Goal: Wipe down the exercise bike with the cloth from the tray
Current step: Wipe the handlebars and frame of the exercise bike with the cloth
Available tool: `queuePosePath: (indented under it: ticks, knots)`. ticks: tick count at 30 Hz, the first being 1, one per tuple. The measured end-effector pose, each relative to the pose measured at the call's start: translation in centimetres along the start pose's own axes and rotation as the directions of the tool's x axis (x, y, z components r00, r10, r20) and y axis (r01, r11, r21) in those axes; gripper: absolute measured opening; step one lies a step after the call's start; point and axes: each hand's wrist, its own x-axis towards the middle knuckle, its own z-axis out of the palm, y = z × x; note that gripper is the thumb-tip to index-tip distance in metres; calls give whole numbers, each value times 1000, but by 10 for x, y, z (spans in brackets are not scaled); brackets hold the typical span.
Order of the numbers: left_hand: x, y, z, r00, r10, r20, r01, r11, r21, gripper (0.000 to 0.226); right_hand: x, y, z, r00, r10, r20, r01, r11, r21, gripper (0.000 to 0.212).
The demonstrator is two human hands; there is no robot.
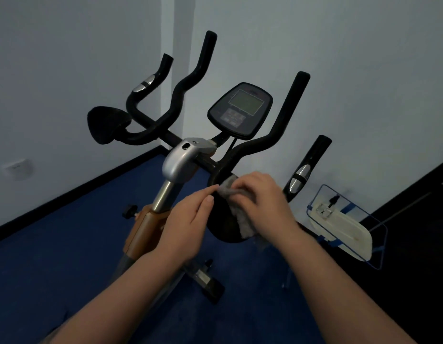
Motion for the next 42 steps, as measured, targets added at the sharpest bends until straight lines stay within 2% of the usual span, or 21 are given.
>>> queuePosePath:
  ticks: [2,4,8,9,11,13,16,18,22,26,28,31,33,34,37,40,42]
  knots:
    - [-1,-1,3,1000,-14,-14,13,1000,-10,45,-11,0,13,1000,-8,-7,7,993,-121,11]
    - [-2,-1,6,999,-24,-24,24,1000,5,48,-29,5,14,999,-49,4,49,987,-150,13]
    - [-2,-2,6,999,-30,-38,31,999,12,46,-44,12,0,991,-70,112,75,996,-44,8]
    - [-2,-1,6,999,-34,-41,34,999,21,46,-39,11,-3,994,-44,96,43,999,11,7]
    - [-1,0,8,998,-36,-56,38,999,38,46,-21,10,-7,999,34,-30,-30,994,107,8]
    - [-2,1,13,996,-28,-83,32,999,44,44,-5,9,-4,991,88,-105,-77,992,105,8]
    - [-4,2,19,991,-23,-134,35,996,88,43,-15,8,8,989,131,-69,-125,989,79,10]
    - [-3,2,21,986,-20,-163,38,994,105,42,-35,12,7,989,112,-98,-104,991,80,10]
    - [-2,-1,22,981,-20,-194,42,993,111,39,-43,21,-9,992,109,-60,-97,978,183,10]
    - [-2,-1,25,978,-8,-208,34,992,123,36,-16,17,-3,983,132,-127,-97,964,249,10]
    - [-3,0,25,979,-18,-205,42,993,114,36,-16,16,4,987,129,-96,-101,962,254,11]
    - [-4,0,22,984,-32,-177,51,994,101,38,-29,25,-2,999,44,13,-46,984,175,14]
    - [-7,1,19,986,-43,-163,56,995,80,37,-29,28,-13,996,32,86,-51,973,227,16]
    - [-9,1,18,987,-45,-157,55,997,59,37,-24,27,-17,996,22,81,-42,968,248,16]
    - [-14,4,15,992,-34,-125,36,999,17,36,-4,15,-10,998,-64,-7,65,989,133,14]
    - [-17,6,11,992,-11,-125,17,999,43,32,-14,2,13,992,-125,13,125,991,-52,12]
    - [-18,9,7,991,12,-136,0,996,91,32,-31,4,15,980,-175,96,186,975,-122,10]
